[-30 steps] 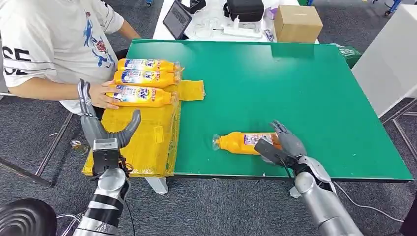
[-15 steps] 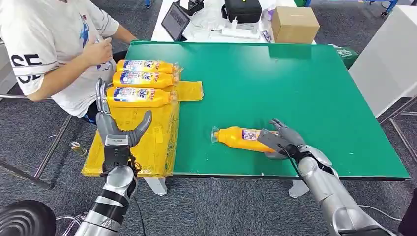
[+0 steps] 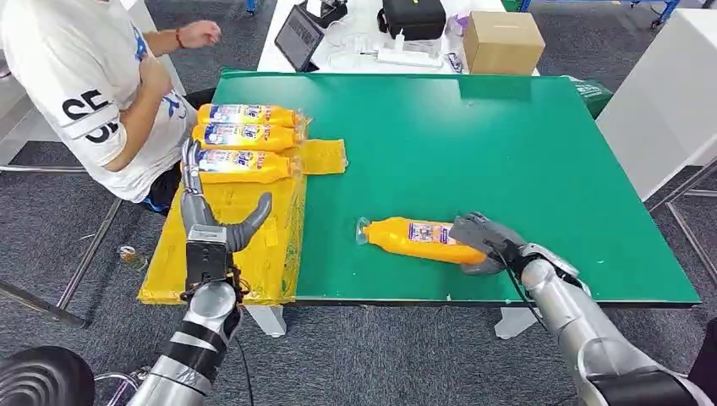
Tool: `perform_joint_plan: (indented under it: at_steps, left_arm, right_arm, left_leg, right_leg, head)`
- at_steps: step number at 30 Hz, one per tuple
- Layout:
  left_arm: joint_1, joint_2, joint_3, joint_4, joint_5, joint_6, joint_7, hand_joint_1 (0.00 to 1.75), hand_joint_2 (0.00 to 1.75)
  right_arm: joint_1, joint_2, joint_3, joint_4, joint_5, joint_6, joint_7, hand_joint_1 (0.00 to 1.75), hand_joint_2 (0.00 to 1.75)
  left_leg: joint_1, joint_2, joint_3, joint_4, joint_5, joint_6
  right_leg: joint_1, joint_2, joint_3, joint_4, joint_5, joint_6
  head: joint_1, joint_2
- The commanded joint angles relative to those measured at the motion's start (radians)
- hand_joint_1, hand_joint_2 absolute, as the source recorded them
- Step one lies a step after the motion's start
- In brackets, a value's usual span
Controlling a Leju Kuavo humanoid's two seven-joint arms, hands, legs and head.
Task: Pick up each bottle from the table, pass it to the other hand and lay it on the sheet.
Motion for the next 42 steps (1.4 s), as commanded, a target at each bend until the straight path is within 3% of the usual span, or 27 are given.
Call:
perform_joint_plan:
  at_steps: [1, 23, 29, 34, 36, 38, 39, 40, 42]
  left_arm:
    - [-0.047, -0.001, -0.016, 0.108, 0.022, -0.021, 0.005, 0.00, 1.75]
    - [-0.045, -0.001, -0.015, 0.110, 0.020, -0.023, 0.005, 0.00, 1.75]
    - [-0.041, -0.007, -0.004, 0.113, 0.014, -0.041, 0.005, 0.00, 1.75]
    - [-0.039, -0.017, 0.016, 0.108, 0.027, -0.079, 0.005, 0.00, 1.75]
    - [-0.040, -0.043, 0.060, 0.130, 0.064, -0.163, 0.005, 0.00, 1.75]
    - [-0.045, -0.071, 0.110, 0.167, 0.119, -0.278, 0.027, 0.00, 1.75]
    - [-0.046, -0.075, 0.124, 0.196, 0.275, -0.495, 0.213, 0.00, 1.75]
    - [-0.045, -0.076, 0.116, 0.228, 0.320, -0.544, 0.237, 0.00, 1.75]
    - [-0.051, -0.071, 0.104, 0.267, 0.367, -0.598, 0.239, 0.00, 1.75]
  right_arm:
    - [0.040, 0.016, 0.050, 0.076, -0.036, -0.043, -0.012, 1.73, 1.75]
    - [0.050, 0.022, 0.047, 0.061, -0.042, -0.067, -0.018, 1.75, 1.75]
    - [0.126, 0.045, 0.019, -0.041, -0.070, -0.175, -0.105, 1.75, 1.75]
    - [0.206, 0.083, -0.043, -0.207, -0.105, -0.275, -0.210, 1.75, 1.75]
    - [0.274, 0.128, -0.125, -0.384, -0.130, -0.321, -0.251, 1.75, 1.75]
    - [0.328, 0.205, -0.224, -0.536, -0.145, -0.396, -0.274, 1.75, 1.75]
    - [0.381, 0.310, -0.355, -0.658, -0.268, -0.545, -0.391, 1.75, 1.75]
    - [0.441, 0.339, -0.361, -0.787, -0.251, -0.600, -0.370, 1.75, 1.75]
    - [0.487, 0.356, -0.363, -0.882, -0.260, -0.632, -0.348, 1.75, 1.75]
  left_leg:
    - [0.001, -0.002, 0.002, -0.002, 0.000, 0.001]
    - [0.001, -0.001, 0.001, -0.001, 0.000, 0.001]
    - [0.001, -0.001, 0.002, -0.002, 0.000, 0.001]
    - [0.001, 0.000, 0.001, -0.002, -0.001, 0.001]
    - [0.001, 0.002, 0.000, -0.001, -0.001, 0.001]
    - [0.001, 0.002, -0.002, -0.001, -0.001, 0.001]
    - [0.000, 0.002, -0.004, 0.000, -0.001, 0.000]
    - [0.000, 0.001, -0.004, 0.000, -0.001, 0.001]
    - [0.000, 0.001, -0.005, -0.001, -0.001, 0.001]
  right_leg:
    - [0.002, -0.004, 0.004, -0.003, 0.000, -0.003]
    - [0.002, -0.002, 0.003, -0.002, 0.000, -0.003]
    - [0.002, -0.002, 0.004, -0.003, 0.000, -0.004]
    - [0.002, -0.001, 0.003, -0.002, 0.000, -0.004]
    - [0.002, 0.000, 0.001, -0.001, 0.000, -0.004]
    - [0.002, 0.001, -0.001, 0.000, 0.000, -0.003]
    - [0.001, 0.001, -0.003, 0.000, 0.000, -0.002]
    - [0.001, 0.001, -0.003, 0.001, -0.001, -0.003]
    - [0.001, 0.000, -0.004, 0.000, -0.001, -0.003]
  head:
    - [0.000, 0.000]
    - [0.000, 0.000]
    - [0.000, 0.000]
    - [0.000, 0.000]
    - [0.000, 0.000]
    - [0.000, 0.000]
    - [0.000, 0.000]
    - [0.000, 0.000]
    - [0.000, 0.000]
